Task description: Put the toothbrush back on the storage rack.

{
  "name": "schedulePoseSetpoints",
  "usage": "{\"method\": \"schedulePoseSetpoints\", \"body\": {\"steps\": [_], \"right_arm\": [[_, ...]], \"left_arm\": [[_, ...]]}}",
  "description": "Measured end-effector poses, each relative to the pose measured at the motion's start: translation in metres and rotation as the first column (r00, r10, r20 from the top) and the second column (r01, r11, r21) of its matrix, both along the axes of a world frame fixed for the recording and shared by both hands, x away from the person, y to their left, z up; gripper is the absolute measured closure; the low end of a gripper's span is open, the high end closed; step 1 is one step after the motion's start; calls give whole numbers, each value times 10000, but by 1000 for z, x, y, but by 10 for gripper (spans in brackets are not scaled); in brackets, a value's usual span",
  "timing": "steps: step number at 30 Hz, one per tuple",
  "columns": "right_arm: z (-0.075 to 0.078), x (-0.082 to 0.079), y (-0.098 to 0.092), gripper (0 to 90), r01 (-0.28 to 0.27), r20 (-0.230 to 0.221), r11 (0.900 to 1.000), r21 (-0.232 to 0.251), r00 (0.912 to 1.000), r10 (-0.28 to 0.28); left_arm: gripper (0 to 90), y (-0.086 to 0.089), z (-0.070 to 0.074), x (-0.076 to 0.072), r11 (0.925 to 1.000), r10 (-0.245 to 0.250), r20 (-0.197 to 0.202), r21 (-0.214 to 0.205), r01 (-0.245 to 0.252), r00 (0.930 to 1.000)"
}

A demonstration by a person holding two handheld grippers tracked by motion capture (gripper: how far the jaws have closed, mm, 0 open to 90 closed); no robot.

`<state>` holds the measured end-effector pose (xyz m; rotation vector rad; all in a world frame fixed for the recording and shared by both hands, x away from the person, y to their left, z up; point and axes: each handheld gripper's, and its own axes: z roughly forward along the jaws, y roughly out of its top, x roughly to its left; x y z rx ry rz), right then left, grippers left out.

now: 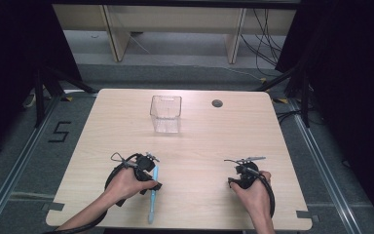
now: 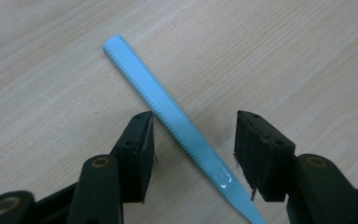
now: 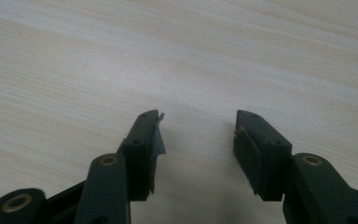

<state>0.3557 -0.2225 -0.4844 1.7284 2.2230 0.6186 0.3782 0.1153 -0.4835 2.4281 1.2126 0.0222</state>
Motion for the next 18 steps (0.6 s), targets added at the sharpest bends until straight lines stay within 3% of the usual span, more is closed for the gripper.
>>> {"method": "schedulePoseSetpoints", "body": {"steps": [16,18], "right_arm": [[0,0,0,510,-50,6,10000,11,10000,50],[0,0,0,510,-35,-41,10000,30,10000,35]], "left_arm": [[565,0,-2,-1,9972,-648,209,394,639,9977],[579,1,-1,0,9943,-914,189,569,902,9956]]}}
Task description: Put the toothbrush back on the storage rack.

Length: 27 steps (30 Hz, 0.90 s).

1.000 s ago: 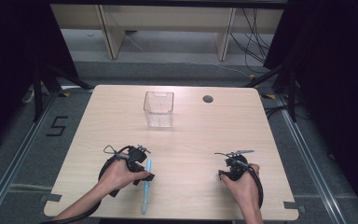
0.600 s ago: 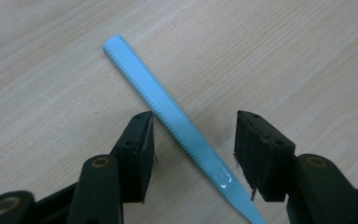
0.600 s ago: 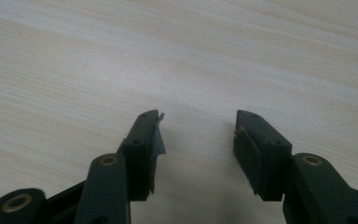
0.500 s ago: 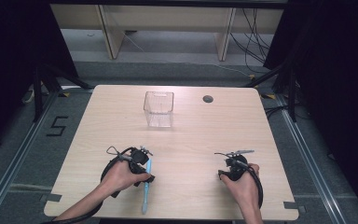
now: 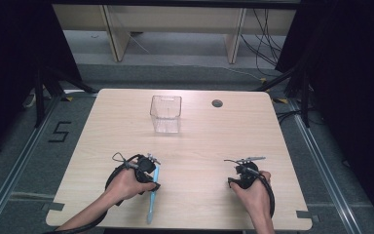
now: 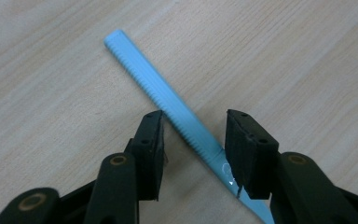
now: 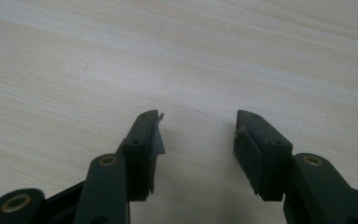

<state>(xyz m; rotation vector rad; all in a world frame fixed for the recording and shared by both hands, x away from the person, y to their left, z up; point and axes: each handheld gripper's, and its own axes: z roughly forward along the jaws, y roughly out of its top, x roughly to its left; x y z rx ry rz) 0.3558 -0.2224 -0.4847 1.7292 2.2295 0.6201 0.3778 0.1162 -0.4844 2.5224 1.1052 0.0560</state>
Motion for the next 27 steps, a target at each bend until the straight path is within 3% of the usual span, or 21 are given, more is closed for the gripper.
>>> {"method": "schedulePoseSetpoints", "body": {"steps": [12,20,27], "right_arm": [[0,0,1,510,-2,-115,10000,71,9999,2],[-1,0,0,510,-33,-124,10000,93,9999,34],[0,-1,1,510,63,-129,9999,141,9999,-61]], "left_arm": [[648,0,1,0,9963,-696,195,515,685,9974],[692,0,2,0,9931,-905,43,753,899,9959],[726,-2,3,1,9826,-1389,-53,1240,1385,9903]]}}
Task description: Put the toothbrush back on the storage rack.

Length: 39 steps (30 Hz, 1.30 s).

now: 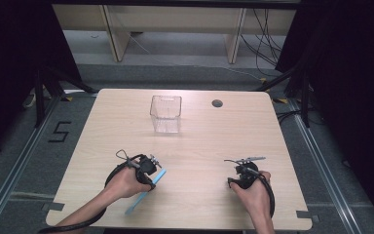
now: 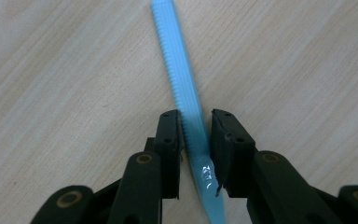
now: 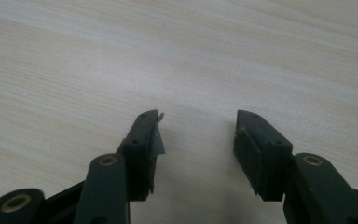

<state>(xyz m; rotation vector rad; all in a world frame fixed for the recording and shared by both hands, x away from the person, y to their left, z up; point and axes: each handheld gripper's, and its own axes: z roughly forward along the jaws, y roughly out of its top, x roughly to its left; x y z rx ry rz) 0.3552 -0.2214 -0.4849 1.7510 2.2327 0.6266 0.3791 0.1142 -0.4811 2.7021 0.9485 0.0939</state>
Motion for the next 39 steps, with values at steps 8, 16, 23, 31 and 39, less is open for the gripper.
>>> {"method": "schedulePoseSetpoints", "body": {"steps": [8,16,23,31,39], "right_arm": [[0,0,-2,510,-214,179,9997,-77,9996,215],[1,0,0,509,-149,-10,9999,61,9999,149],[-1,1,0,508,-385,143,9992,-60,9992,386],[0,0,2,508,-176,-90,9998,125,9998,177],[0,0,1,508,-291,-31,9995,114,9996,292]], "left_arm": [[771,-1,1,-1,9971,-652,-22,385,652,9979],[733,-2,1,-1,9918,-1122,-16,609,1121,9937],[719,-7,3,1,9787,-1726,-295,1074,1748,9846],[731,-10,4,5,9633,-2149,-545,1529,2208,9751],[747,-13,4,7,9468,-2518,-802,1859,2627,9645]]}}
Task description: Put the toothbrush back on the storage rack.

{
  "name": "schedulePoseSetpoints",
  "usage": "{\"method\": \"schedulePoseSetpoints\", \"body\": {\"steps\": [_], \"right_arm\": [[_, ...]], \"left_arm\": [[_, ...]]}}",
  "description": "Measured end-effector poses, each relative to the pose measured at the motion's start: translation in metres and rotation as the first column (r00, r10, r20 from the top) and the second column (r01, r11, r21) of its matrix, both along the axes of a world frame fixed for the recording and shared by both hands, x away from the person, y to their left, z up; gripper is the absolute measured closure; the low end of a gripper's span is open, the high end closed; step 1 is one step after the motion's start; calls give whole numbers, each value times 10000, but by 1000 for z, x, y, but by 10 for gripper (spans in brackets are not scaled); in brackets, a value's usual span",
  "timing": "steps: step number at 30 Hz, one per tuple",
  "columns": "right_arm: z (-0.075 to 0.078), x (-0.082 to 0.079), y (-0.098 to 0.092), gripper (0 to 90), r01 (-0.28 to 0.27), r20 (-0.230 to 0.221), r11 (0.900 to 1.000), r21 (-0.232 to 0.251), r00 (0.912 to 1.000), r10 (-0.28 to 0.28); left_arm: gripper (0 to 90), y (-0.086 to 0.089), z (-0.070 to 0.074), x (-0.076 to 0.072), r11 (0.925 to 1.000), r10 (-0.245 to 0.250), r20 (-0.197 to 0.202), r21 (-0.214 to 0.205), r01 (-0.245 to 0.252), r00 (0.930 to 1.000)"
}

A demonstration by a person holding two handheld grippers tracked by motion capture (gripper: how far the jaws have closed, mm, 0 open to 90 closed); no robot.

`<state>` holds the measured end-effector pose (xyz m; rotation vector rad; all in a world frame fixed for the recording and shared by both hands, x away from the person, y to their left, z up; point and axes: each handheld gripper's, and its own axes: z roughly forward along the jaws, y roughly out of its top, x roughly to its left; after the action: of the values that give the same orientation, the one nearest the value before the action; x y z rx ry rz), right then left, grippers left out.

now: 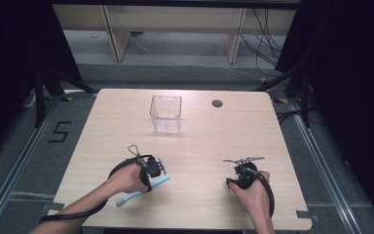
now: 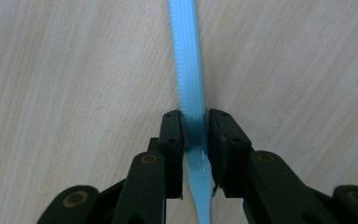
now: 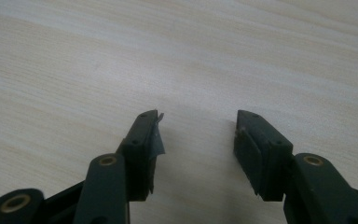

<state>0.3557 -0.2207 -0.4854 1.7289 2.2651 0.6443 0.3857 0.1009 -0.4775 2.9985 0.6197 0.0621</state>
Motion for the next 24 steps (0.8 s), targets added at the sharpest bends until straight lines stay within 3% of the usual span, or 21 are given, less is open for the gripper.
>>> {"method": "schedulePoseSetpoints", "body": {"steps": [6,10,11,12,14,15,16,21,22,24], "right_arm": [[0,0,1,508,26,-71,10000,46,10000,-25],[-1,1,1,508,-144,176,9999,-55,9997,145],[-2,1,1,508,-253,157,9997,4,9996,253],[-1,-1,4,508,53,-155,9998,193,9999,-50],[-2,1,1,508,-455,161,9990,-19,9988,455],[-2,1,1,508,-455,161,9990,-19,9988,455],[-1,1,3,508,-747,397,9972,37,9964,744],[2,-2,13,491,-1317,702,9906,356,9892,1290],[3,-2,19,488,-2359,1040,9711,363,9673,2311],[3,-2,24,484,-2967,1207,9541,414,9494,2900]], "left_arm": [[774,-2,0,0,9995,-237,-171,227,241,9996],[781,-3,-1,0,9980,-480,-223,399,488,9986],[782,-3,-1,0,9978,-518,-231,411,528,9984],[783,-3,-1,0,9969,-653,-218,419,662,9976],[783,-2,0,1,9954,-836,-299,438,849,9960],[784,-2,0,1,9954,-836,-299,438,849,9960],[784,-1,0,0,9955,-864,-331,350,875,9957],[784,0,3,-1,9921,-1208,-261,314,1216,9923],[784,1,6,-2,9907,-1332,-275,240,1339,9907],[784,1,9,-4,9889,-1467,-278,191,1473,9888]]}}
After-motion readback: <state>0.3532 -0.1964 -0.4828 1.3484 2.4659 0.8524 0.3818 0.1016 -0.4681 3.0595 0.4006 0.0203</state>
